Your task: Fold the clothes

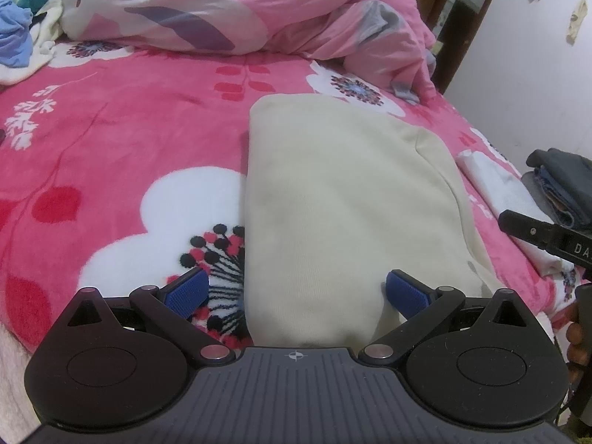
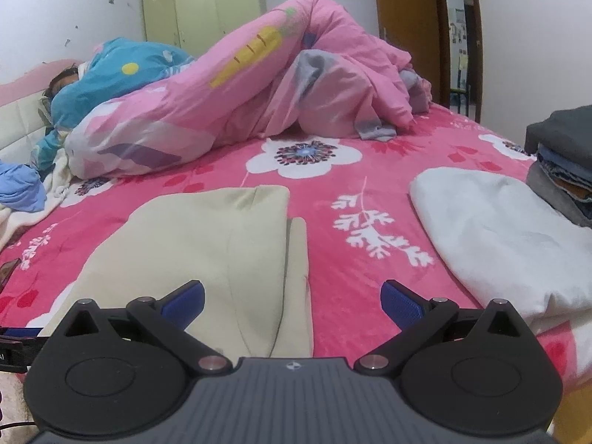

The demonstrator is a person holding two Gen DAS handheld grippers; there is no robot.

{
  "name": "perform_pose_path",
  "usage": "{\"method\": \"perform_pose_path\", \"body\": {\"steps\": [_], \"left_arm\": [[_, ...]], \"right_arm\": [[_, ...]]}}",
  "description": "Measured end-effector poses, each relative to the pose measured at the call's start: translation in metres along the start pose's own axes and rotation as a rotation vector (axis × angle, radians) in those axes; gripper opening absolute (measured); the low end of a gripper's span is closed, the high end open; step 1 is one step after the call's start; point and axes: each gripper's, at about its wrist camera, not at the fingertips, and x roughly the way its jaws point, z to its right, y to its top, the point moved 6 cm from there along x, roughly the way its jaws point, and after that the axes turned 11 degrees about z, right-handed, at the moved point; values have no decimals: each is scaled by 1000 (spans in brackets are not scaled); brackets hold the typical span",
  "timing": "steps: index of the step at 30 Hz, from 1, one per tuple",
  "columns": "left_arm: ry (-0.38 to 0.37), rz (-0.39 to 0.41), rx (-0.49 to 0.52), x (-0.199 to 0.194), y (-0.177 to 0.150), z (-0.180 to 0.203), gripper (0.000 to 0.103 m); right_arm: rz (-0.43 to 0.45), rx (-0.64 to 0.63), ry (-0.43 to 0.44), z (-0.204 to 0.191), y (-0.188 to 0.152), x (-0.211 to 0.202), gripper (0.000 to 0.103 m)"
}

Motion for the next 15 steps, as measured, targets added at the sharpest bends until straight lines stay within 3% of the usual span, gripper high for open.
{"method": "perform_pose_path", "body": {"steps": [15], "left_arm": [[14, -10, -2, 2, -1, 1, 103]], "right_arm": [[-20, 23, 43, 0, -5, 2, 103]]}}
